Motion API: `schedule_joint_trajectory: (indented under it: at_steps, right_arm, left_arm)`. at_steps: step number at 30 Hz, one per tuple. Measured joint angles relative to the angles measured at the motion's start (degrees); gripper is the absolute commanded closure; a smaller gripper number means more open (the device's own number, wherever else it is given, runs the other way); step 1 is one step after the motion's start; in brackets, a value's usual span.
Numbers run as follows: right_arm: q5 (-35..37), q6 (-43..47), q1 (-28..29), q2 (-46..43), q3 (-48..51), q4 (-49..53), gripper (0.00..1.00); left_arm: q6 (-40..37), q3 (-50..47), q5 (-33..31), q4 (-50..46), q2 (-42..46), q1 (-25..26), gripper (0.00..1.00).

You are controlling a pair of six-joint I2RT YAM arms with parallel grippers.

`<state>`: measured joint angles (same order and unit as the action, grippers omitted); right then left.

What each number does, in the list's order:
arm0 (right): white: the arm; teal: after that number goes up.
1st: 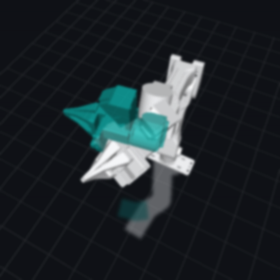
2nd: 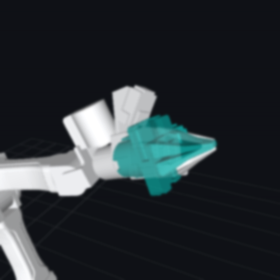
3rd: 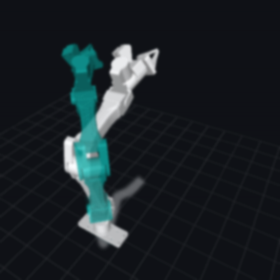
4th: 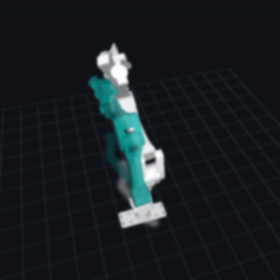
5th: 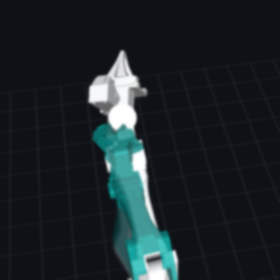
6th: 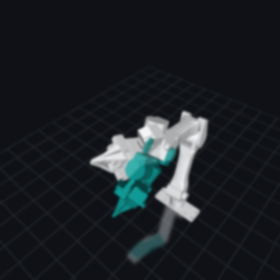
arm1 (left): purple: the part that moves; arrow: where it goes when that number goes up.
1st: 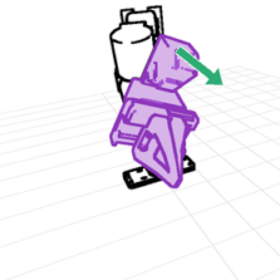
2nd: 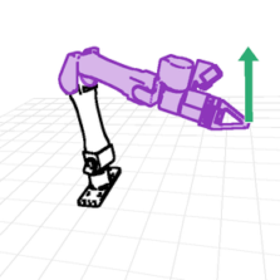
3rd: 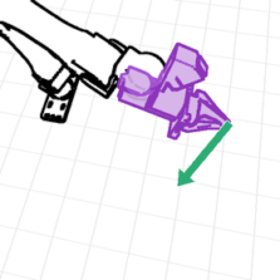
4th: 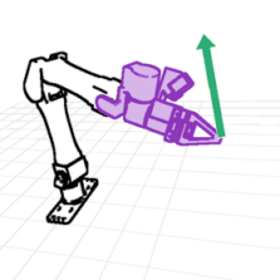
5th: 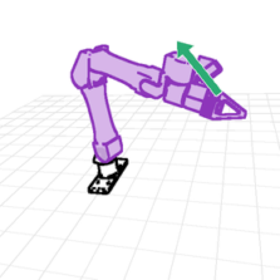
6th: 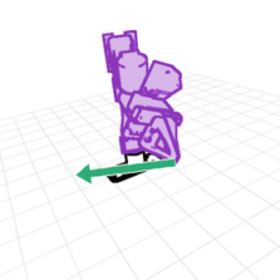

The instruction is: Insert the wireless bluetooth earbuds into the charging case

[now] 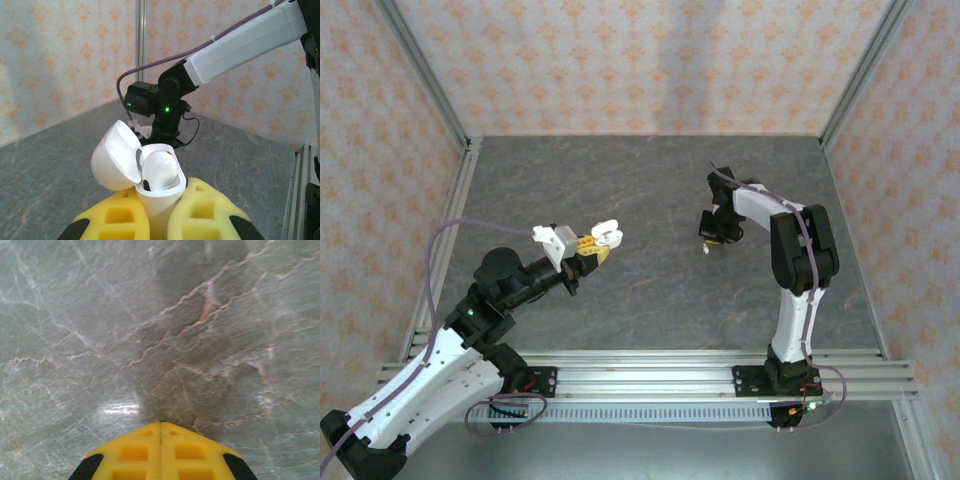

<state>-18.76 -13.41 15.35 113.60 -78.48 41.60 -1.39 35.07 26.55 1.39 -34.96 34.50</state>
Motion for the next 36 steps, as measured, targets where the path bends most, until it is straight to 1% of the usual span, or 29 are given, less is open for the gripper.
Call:
schedule_joint_trajectory:
  at_steps: [7,10,11,13,15,19,25,28,29,32,36]
  right_arm:
    - [1.9,2.2,1.5,0.0,0.0,0.0,0.98]
    - [1.3,3.0,3.1,-0.3,0.2,0.0,0.98]
    - [0.0,3.5,4.1,-0.5,0.5,0.0,0.98]
    - [0.3,4.5,6.3,-0.8,0.8,0.1,0.98]
    - [-1.8,5.7,8.3,-1.2,1.1,0.9,0.98]
    - [-3.2,7.1,12.0,-2.1,3.3,1.8,0.98]
    - [-4.4,7.3,12.2,-9.5,11.0,3.1,0.97]
    - [-4.6,6.6,12.2,-14.0,13.0,3.9,0.96]
    - [-4.6,6.0,12.2,-15.8,13.4,3.8,0.94]
    - [-4.2,3.1,12.2,-21.0,14.0,2.8,0.89]
    - [-3.3,-3.2,11.1,-25.1,16.5,-1.5,0.91]
  left_arm:
    - [0.0,0.0,0.0,-0.7,0.0,0.0,1.00]
    - [0.0,0.0,0.0,-0.8,0.0,0.0,1.00]
    - [0.0,0.0,0.0,-0.8,0.0,0.0,1.00]
    - [0.0,0.0,0.0,-0.8,0.0,0.0,1.00]
    - [0.0,0.0,0.0,-0.8,0.0,0.0,1.00]
    - [0.0,0.0,0.0,-0.8,0.0,0.0,1.00]
    - [0.0,0.0,0.0,-0.8,0.0,0.0,1.00]
    - [0.0,0.0,0.0,-0.8,0.0,0.0,1.00]
    - [0.0,0.0,0.0,-0.8,-0.1,0.0,1.00]
    - [0.0,0.0,0.0,-0.7,-0.4,0.0,1.00]
    - [0.0,0.0,0.0,-0.7,-1.1,0.0,1.00]
